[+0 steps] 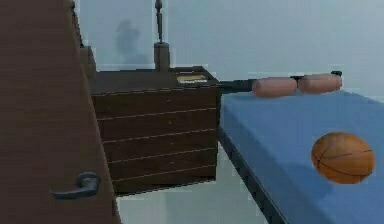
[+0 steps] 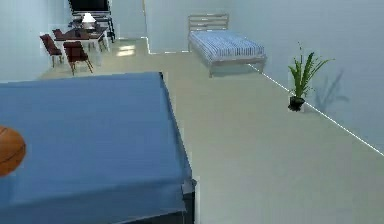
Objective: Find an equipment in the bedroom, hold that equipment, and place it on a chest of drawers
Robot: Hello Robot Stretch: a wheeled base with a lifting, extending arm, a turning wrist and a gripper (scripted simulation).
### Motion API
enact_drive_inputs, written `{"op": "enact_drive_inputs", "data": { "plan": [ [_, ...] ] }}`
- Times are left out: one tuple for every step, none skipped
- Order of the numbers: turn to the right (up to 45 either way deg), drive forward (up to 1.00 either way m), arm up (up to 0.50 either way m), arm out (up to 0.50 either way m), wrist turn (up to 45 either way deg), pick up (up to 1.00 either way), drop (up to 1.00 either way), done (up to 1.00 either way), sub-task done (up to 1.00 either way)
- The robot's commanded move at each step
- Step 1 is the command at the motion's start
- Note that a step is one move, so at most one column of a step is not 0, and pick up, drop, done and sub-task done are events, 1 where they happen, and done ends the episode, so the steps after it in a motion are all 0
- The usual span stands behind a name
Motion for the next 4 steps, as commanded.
{"op": "enact_drive_inputs", "data": {
  "plan": [
    [45.0, 0.00, 0.00, 0.00, 0.0, 0.00, 0.00, 0.00, 0.00],
    [45.0, 0.00, 0.00, 0.00, 0.0, 0.00, 0.00, 0.00, 0.00],
    [27.0, 0.00, 0.00, 0.00, 0.0, 0.00, 0.00, 0.00, 0.00],
    [0.0, 0.85, 0.00, 0.00, 0.0, 0.00, 0.00, 0.00, 0.00]
  ]
}}
